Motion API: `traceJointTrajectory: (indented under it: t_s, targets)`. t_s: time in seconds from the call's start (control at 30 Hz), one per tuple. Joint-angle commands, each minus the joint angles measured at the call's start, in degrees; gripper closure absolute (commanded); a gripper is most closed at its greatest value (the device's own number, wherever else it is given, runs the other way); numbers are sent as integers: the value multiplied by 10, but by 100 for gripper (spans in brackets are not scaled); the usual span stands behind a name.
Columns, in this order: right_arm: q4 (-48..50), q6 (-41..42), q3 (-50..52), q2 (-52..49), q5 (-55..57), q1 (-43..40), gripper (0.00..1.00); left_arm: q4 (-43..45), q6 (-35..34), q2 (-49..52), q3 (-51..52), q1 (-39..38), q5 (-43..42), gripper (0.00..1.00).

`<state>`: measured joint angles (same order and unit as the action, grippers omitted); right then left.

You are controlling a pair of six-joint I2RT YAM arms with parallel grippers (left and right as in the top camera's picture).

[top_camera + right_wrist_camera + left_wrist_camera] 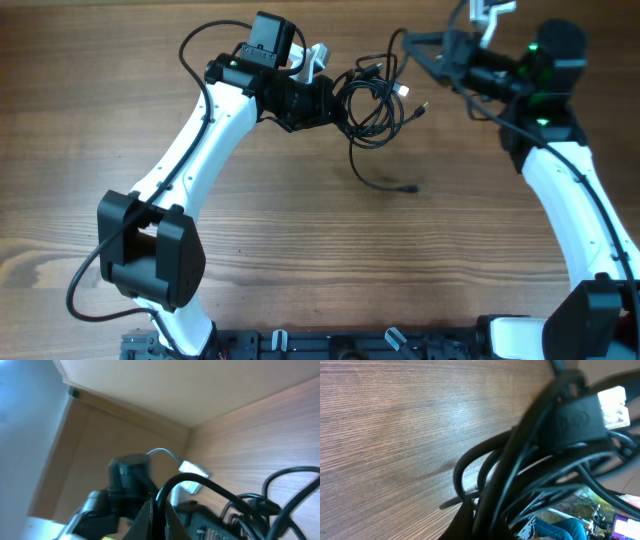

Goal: Untangle cables

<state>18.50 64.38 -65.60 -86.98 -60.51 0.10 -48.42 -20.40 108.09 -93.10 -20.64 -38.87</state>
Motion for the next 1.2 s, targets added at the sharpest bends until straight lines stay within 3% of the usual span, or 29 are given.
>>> traceJointTrajectory:
  t_s: [0.0,0.07,0.2,0.3,0.4,0.53,0.63,0.7,0.8,0.83,0.97,1.17]
  targets:
    - [99,205,-11,18,-52,-35,96,-5,7,-4,-3,-2,15,96]
    - [175,330,-12,18,-49,-55,96,-5,7,-4,-3,-1,15,96]
    - [198,515,-11,18,-31,-89,96,-9,7,-4,-3,-2,22,96]
    - [195,529,-11,18,21,-108,94,-14,7,-4,-3,-1,24,96]
    - [137,384,-11,17,139,-119,87,-16,7,-4,-3,-2,24,96]
    - [-88,109,-11,16,288,-118,87,-16,22,-4,-3,-2,23,96]
    - [-176,-29,-11,4,342,-115,80,-15,44,-4,-3,-2,5,96]
    - [-194,-83,-11,-9,335,-115,68,-12,51,-4,-3,-2,-5,96]
    - [-196,-195,-11,-19,261,-115,34,-5,50,-4,-3,-2,-7,96]
    - [-196,-268,-11,-18,171,-115,23,-1,50,-4,-3,-1,-7,96]
    - [-239,-310,-11,-18,94,-89,18,19,50,-4,-3,-2,-8,96]
    - [-261,-339,-11,-18,93,6,21,101,50,-4,-3,-1,-79,96]
